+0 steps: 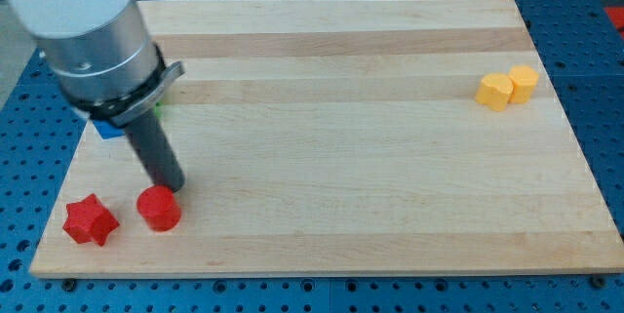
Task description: Push the red circle closer to the red star
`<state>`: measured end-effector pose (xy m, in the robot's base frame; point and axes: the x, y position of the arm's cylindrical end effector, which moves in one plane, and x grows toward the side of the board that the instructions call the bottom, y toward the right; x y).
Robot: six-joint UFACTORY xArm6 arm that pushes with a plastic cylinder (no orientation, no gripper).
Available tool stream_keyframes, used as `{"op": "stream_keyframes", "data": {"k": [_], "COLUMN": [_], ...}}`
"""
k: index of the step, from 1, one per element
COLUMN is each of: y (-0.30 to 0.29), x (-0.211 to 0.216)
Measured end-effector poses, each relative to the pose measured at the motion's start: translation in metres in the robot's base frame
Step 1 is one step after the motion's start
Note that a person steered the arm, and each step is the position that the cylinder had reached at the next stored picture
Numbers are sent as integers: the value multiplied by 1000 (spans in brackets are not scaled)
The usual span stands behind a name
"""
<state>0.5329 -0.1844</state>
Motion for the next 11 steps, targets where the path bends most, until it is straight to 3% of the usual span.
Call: {"op": "stream_keyframes", "data": {"k": [2,4,5,11], "y": [-14,53,47,-2], "x": [10,22,38,38]}}
